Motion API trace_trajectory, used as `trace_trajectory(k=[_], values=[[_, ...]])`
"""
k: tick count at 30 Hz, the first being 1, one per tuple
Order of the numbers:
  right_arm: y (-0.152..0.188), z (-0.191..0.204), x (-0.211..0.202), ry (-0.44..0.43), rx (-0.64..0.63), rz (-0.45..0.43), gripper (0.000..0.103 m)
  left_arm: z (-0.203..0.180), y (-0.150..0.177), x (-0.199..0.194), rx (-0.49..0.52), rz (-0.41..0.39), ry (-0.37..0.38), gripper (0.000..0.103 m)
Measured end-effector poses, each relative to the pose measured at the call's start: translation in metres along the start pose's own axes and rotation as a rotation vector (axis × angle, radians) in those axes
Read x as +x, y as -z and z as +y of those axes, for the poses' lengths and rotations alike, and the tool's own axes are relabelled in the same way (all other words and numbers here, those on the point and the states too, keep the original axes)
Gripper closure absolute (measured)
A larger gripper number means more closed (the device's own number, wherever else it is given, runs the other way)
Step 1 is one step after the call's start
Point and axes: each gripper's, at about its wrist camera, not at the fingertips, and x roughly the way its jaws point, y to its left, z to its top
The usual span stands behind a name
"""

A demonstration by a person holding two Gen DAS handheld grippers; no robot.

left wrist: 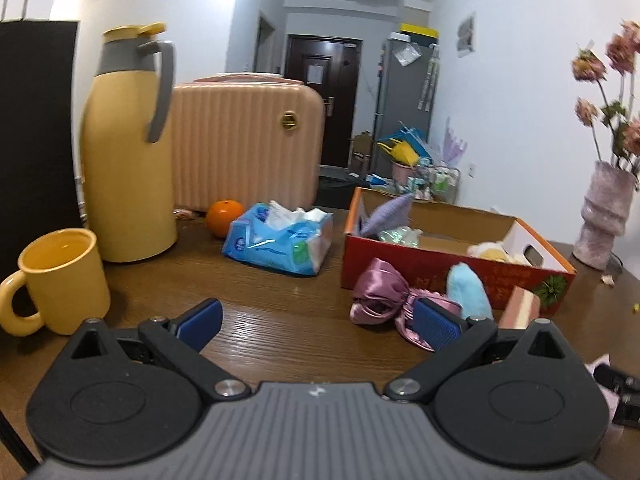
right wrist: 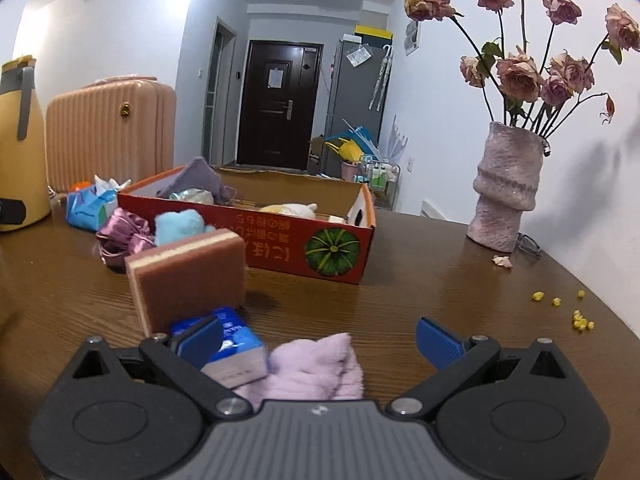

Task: Organize soft objects
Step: 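Grasp the lilac fluffy towel with the right tool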

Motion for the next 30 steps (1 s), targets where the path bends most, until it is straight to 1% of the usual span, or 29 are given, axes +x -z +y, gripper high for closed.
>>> trace_trajectory(k=[4, 6, 11, 15, 20, 22, 25, 26, 27, 29, 30], values=[[0.004, -0.009, 0.001, -0.012, 0.022, 0.022, 0.000, -0.011, 0.006, 0.003, 0.048, 0.010, 0.002, 0.000], [0.008, -0.012, 0.005, -0.015, 0.027, 0.044, 0.000, -0.013, 0.008, 0.004, 0.060, 0.012, 0.008, 0.000], [0.020, -0.020, 0.006, -0.058, 0.071, 0.076, 0.000, -0.015, 0.013, 0.007, 0.070, 0.022, 0.020, 0.000], [0.026, -0.014, 0.005, -0.087, 0.057, 0.096, 0.000, -0.014, 0.016, 0.008, 0.064, 0.036, 0.032, 0.000], [0.030, -0.005, 0.009, -0.086, 0.024, 0.127, 0.000, -0.016, 0.019, 0.010, 0.068, 0.044, 0.044, 0.000], [0.030, -0.004, 0.013, -0.094, 0.029, 0.143, 0.003, -0.017, 0.020, 0.011, 0.072, 0.044, 0.047, 0.000], [0.031, -0.004, 0.019, -0.116, 0.035, 0.168, 0.015, -0.017, 0.020, 0.012, 0.071, 0.046, 0.045, 0.000], [0.031, -0.004, 0.020, -0.129, 0.035, 0.173, 0.022, -0.017, 0.020, 0.012, 0.069, 0.046, 0.046, 0.000], [0.031, -0.003, 0.022, -0.143, 0.035, 0.179, 0.032, -0.016, 0.020, 0.012, 0.066, 0.046, 0.048, 0.000], [0.031, -0.002, 0.022, -0.151, 0.033, 0.181, 0.040, -0.015, 0.020, 0.011, 0.059, 0.043, 0.053, 0.000], [0.031, -0.003, 0.021, -0.155, 0.041, 0.174, 0.047, -0.014, 0.020, 0.011, 0.057, 0.041, 0.054, 0.000]])
